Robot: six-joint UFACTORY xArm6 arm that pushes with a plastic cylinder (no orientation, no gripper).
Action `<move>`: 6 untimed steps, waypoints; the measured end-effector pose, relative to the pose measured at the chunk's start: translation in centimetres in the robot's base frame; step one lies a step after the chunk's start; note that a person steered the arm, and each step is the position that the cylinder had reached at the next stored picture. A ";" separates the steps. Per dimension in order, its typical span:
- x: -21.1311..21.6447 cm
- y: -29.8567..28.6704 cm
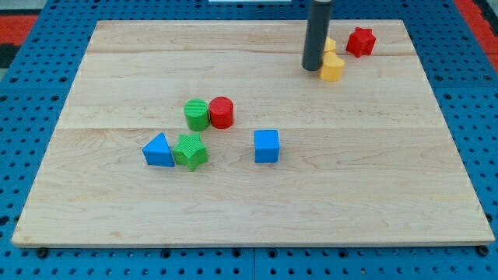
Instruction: Push the yellow heart into the yellow hexagon
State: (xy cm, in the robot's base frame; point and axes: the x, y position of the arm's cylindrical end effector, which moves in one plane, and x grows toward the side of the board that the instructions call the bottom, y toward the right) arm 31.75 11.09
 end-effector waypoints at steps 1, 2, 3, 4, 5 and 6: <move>3.6 0.2; 4.3 3.1; 2.6 3.5; 1.1 2.0; 6.8 1.4; 11.6 -2.5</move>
